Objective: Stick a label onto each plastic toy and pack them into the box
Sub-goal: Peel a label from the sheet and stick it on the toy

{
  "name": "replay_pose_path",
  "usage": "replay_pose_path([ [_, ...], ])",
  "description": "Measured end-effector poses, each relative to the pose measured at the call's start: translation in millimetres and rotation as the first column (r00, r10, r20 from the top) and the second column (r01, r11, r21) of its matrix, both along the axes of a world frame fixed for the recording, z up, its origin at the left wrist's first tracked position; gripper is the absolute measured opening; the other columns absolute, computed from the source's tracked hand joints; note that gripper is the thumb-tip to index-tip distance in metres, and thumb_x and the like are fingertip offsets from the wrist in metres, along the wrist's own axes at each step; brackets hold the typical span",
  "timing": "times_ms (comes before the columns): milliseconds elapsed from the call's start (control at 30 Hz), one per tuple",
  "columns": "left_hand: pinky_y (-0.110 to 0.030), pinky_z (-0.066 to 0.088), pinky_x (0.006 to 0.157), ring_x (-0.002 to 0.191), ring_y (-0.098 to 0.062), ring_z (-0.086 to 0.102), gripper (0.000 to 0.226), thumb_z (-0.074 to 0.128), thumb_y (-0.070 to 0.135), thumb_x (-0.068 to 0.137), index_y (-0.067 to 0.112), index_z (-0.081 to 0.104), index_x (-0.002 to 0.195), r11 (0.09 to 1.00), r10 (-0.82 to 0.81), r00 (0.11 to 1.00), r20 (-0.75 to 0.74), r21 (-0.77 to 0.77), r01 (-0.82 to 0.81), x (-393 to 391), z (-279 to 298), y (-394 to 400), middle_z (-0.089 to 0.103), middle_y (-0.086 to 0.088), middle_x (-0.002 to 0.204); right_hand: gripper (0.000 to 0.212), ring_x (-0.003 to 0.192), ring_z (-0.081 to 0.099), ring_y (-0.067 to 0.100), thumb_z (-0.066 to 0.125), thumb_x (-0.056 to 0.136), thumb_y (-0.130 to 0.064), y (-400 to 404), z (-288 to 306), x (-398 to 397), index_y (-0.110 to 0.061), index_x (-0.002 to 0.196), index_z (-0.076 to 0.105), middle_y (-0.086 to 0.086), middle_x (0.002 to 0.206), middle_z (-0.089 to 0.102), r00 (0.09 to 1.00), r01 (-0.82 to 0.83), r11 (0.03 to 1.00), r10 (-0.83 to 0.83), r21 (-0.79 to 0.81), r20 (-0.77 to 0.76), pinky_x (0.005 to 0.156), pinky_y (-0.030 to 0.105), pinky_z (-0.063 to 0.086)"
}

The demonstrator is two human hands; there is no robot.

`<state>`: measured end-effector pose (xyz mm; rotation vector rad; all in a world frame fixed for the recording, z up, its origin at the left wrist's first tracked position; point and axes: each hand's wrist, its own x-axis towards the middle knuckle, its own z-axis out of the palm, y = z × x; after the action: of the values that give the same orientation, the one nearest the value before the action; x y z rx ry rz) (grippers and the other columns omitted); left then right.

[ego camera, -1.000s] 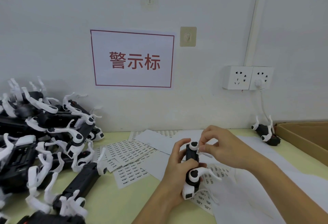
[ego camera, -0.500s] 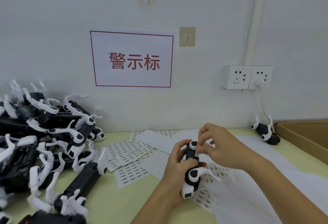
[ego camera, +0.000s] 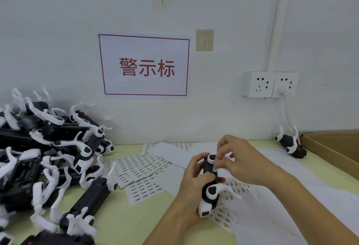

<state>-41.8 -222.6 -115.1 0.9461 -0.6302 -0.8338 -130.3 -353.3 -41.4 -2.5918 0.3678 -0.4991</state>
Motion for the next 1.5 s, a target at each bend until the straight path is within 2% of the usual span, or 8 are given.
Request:
replay_pose_path([
  [333,-0.041,0.053,0.07,0.092,-0.038,0.07,0.054,0.063,0.003,0.07,0.019,0.062,0.122,1.0,0.016,1.0,0.016,0.003,-0.016,-1.7,-0.1,0.3,0.062,-0.012,0.127,0.023,0.088,0.056,0.001,0.076,0.084,-0.023,0.9,1.0,-0.2,-0.034,0.065,0.072,-0.018,0.097,0.054,1.0,0.008,1.0,-0.008,0.027,0.009,0.076,0.018,0.039],
  [533,-0.048,0.051,0.077,0.091,-0.038,0.07,0.054,0.064,0.003,0.069,0.018,0.062,0.12,1.0,0.025,0.999,0.021,0.004,-0.025,-2.6,0.0,0.4,0.063,-0.011,0.125,0.028,0.088,0.056,0.001,0.077,0.083,-0.023,3.1,2.6,-0.8,-0.039,0.061,0.07,-0.017,0.097,0.054,1.0,0.003,1.0,-0.003,0.02,0.001,0.076,0.018,0.039],
  [867,-0.048,0.05,0.077,0.092,-0.038,0.071,0.052,0.063,0.003,0.07,0.02,0.062,0.119,0.999,0.041,0.999,0.035,0.016,-0.042,-3.5,1.2,1.3,0.063,-0.011,0.124,0.024,0.088,0.056,0.0,0.076,0.084,-0.022,2.2,3.1,-2.5,-0.036,0.064,0.072,-0.016,0.098,0.055,1.0,-0.001,0.998,0.001,0.057,0.003,0.079,0.018,0.041],
  [1067,-0.048,0.052,0.075,0.093,-0.039,0.071,0.052,0.063,0.003,0.07,0.02,0.063,0.119,0.999,0.035,0.999,0.032,0.014,-0.035,-3.9,1.3,1.7,0.063,-0.01,0.124,0.028,0.082,0.057,0.0,0.078,0.083,-0.023,0.4,2.7,-2.0,-0.038,0.06,0.072,-0.017,0.096,0.056,1.0,-0.005,0.995,0.004,0.104,0.011,0.077,0.022,0.045],
  [1233,-0.048,0.053,0.075,0.093,-0.039,0.07,0.052,0.063,0.002,0.07,0.02,0.063,0.119,0.999,0.031,0.999,0.035,0.012,-0.031,-4.5,1.4,2.0,0.064,-0.01,0.123,0.02,0.077,0.056,-0.001,0.079,0.082,-0.022,-0.6,3.0,-2.9,-0.032,0.065,0.075,-0.015,0.096,0.057,1.0,0.003,0.992,-0.003,0.128,0.001,0.077,0.025,0.045],
  [1367,-0.047,0.053,0.075,0.093,-0.039,0.07,0.052,0.063,0.002,0.07,0.02,0.062,0.12,0.999,0.036,0.999,0.034,0.013,-0.037,-4.3,2.0,2.5,0.062,-0.012,0.125,0.024,0.079,0.057,0.0,0.078,0.083,-0.023,0.7,3.0,-2.2,-0.035,0.063,0.074,-0.015,0.096,0.057,1.0,0.002,0.992,-0.003,0.125,0.007,0.076,0.023,0.044],
  [1500,-0.043,0.054,0.071,0.093,-0.039,0.071,0.051,0.063,0.003,0.071,0.02,0.063,0.119,0.999,0.04,0.999,0.033,0.014,-0.04,-4.4,2.6,2.6,0.064,-0.009,0.123,0.015,0.083,0.057,0.001,0.079,0.082,-0.023,-0.1,2.3,-1.3,-0.028,0.068,0.076,-0.015,0.097,0.058,1.0,0.02,0.991,-0.019,0.135,-0.007,0.078,0.023,0.044],
])
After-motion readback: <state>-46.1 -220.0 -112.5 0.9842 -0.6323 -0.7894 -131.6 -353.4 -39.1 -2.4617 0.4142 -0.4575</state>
